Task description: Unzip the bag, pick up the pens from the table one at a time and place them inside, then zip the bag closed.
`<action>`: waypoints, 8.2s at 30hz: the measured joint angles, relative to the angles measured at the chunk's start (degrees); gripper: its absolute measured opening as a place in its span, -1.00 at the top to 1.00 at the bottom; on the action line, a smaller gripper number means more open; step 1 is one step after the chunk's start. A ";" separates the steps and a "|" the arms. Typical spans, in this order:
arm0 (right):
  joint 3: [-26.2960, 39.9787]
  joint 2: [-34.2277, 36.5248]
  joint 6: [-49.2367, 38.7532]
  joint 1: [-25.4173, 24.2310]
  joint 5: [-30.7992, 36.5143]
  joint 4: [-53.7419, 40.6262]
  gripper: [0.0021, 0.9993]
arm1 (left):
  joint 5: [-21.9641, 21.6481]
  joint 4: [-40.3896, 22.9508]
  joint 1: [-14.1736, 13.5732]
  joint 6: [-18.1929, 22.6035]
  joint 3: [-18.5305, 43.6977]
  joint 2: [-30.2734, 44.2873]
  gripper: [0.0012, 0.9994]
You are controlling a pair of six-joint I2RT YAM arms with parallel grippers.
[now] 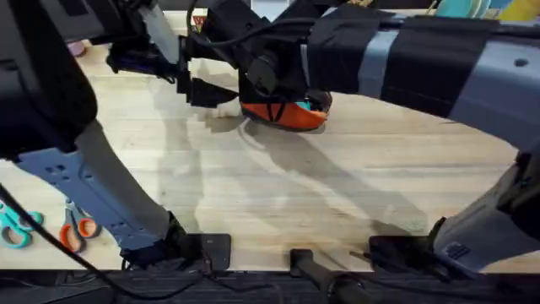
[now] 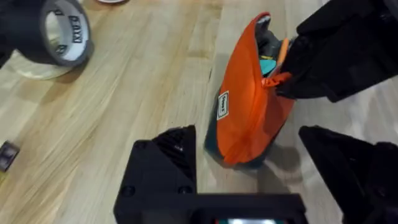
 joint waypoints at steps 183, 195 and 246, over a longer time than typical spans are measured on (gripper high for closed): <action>-9.25 -4.86 -25.58 -29.32 -15.58 -22.65 0.94 | -1.54 2.67 -9.02 0.45 -0.13 3.52 0.92; -9.27 -2.23 -26.38 -32.41 -18.40 -21.20 0.94 | -1.49 2.67 -9.26 0.45 -0.13 3.52 0.92; -10.47 -33.59 -31.99 -34.71 -22.77 -28.72 -0.99 | -1.74 2.69 -8.42 0.45 -0.13 3.52 0.92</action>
